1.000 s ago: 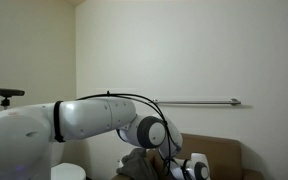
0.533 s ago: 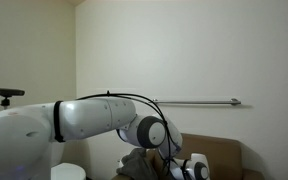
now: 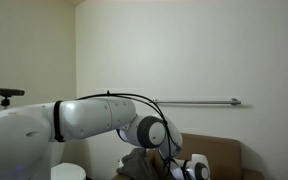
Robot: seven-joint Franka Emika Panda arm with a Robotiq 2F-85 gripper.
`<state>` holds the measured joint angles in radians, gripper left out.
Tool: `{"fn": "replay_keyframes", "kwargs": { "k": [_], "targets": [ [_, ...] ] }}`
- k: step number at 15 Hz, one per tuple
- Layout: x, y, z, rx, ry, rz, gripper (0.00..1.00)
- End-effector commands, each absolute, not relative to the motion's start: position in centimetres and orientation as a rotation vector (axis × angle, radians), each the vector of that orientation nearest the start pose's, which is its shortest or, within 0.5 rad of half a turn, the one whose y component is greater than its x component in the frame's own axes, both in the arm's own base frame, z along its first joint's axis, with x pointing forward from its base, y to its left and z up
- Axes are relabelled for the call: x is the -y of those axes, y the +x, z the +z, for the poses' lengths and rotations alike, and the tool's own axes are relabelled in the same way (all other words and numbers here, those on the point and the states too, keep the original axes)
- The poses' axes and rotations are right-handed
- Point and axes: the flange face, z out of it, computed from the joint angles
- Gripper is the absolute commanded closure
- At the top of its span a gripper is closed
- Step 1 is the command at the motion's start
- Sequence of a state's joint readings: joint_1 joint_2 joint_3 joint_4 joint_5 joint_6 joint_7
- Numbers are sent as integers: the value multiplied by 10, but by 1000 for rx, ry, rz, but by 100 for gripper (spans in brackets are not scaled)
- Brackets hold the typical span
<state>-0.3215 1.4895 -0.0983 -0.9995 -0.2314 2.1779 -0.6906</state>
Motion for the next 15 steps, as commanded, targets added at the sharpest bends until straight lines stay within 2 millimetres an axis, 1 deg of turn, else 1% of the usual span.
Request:
{"fn": "replay_keyframes", "kwargs": {
  "k": [1, 7, 8, 11, 12, 14, 15],
  "targets": [
    [274, 619, -102, 768, -3072, 643, 53],
    [277, 627, -95, 723, -3120, 596, 92],
    [278, 627, -94, 717, -3127, 589, 95],
    [280, 630, -92, 704, -3145, 568, 100],
    [281, 629, -92, 702, -3144, 568, 100],
    [280, 630, -91, 692, -3143, 570, 96],
    [281, 629, -91, 693, -3142, 572, 72]
  ]
}}
